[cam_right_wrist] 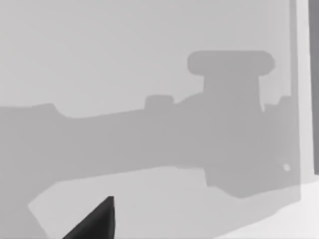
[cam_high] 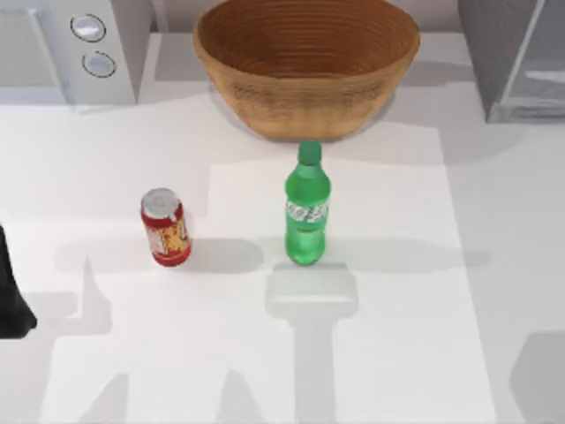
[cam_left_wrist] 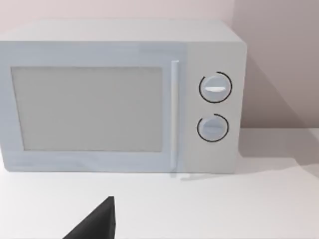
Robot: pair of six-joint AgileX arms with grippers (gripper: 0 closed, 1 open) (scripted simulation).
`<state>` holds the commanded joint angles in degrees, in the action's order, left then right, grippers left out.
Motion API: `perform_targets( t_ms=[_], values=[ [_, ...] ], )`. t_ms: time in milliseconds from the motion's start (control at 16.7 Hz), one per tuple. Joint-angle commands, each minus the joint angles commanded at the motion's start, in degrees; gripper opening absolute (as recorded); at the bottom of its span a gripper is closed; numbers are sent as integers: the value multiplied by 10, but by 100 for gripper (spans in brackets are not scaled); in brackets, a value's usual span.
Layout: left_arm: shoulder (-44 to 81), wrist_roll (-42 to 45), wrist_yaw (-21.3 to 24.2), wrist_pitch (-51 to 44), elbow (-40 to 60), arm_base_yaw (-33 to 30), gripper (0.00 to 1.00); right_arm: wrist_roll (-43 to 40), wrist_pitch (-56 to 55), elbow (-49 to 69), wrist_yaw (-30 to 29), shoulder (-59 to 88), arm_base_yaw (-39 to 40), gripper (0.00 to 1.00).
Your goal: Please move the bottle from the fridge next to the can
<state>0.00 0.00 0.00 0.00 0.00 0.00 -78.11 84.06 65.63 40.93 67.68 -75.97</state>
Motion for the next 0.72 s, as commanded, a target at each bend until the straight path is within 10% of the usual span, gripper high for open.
perform_targets(
  t_ms=[360,720],
  values=[
    [0,0,0,0,0,0,100,-294,0,80,103,286,-225,100],
    [0,0,0,0,0,0,100,-381,1,105,133,362,-278,100]
  ],
)
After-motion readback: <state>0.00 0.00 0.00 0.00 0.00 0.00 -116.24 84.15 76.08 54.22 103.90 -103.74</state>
